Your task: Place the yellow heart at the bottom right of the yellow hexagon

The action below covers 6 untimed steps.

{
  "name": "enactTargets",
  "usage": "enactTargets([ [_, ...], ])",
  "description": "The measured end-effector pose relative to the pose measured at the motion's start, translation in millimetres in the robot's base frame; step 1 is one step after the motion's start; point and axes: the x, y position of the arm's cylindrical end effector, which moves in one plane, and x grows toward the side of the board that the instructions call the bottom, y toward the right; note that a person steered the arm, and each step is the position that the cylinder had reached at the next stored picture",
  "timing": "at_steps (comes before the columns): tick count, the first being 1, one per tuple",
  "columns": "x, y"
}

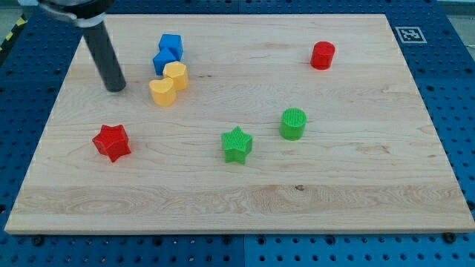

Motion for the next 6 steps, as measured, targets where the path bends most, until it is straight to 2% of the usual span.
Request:
enactTargets([
  [1, 16.4, 2.8],
  [3, 19.1, 4.9],
  [6, 16.7, 60.4],
])
